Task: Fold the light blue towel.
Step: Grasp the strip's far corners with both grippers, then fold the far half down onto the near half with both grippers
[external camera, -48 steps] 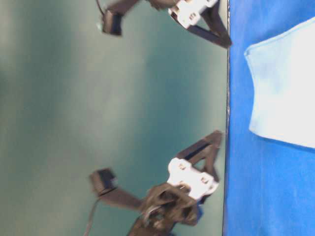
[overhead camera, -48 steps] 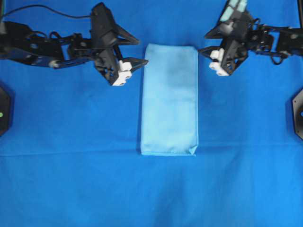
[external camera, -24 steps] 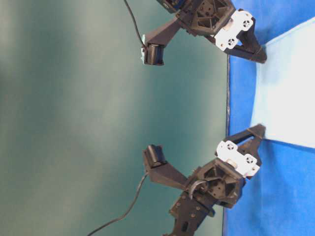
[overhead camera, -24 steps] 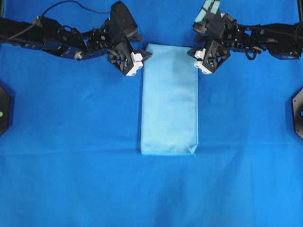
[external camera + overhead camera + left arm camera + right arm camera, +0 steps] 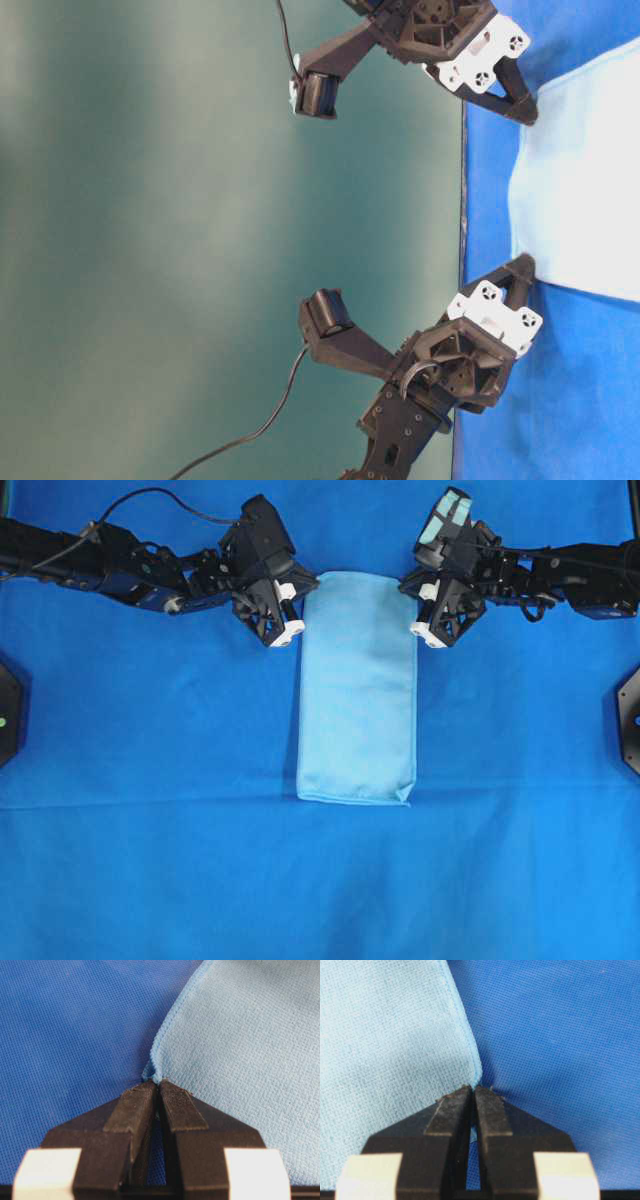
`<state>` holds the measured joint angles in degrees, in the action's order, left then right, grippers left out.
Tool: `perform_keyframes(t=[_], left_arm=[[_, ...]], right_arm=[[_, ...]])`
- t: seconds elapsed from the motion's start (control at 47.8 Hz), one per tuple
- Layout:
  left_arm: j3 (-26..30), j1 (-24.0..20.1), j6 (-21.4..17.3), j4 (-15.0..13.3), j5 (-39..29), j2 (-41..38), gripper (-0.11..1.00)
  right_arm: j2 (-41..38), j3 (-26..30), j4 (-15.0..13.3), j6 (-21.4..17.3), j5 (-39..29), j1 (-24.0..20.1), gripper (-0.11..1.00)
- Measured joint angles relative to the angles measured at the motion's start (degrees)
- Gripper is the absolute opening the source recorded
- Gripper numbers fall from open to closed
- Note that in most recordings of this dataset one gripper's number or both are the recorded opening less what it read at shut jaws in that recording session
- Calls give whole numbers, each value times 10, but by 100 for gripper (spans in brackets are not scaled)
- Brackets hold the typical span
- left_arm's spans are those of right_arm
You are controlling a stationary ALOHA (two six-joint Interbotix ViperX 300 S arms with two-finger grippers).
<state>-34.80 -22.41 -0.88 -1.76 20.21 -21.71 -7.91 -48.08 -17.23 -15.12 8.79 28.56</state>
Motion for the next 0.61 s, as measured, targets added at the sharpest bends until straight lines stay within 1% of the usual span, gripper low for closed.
perform_keyframes(t=[0.146, 0.293, 0.397, 0.607], left_arm=[[0, 1, 0, 0, -1, 1, 2], [-6, 3, -9, 0, -11, 18, 2], [-11, 4, -11, 0, -11, 40, 2], [-11, -10, -16, 1, -12, 73, 2]], right_arm=[[0, 1, 3, 0, -3, 0, 2], [10, 2, 3, 0, -17, 0, 2], [32, 3, 3, 2, -25, 6, 2], [77, 11, 3, 5, -46, 30, 2]])
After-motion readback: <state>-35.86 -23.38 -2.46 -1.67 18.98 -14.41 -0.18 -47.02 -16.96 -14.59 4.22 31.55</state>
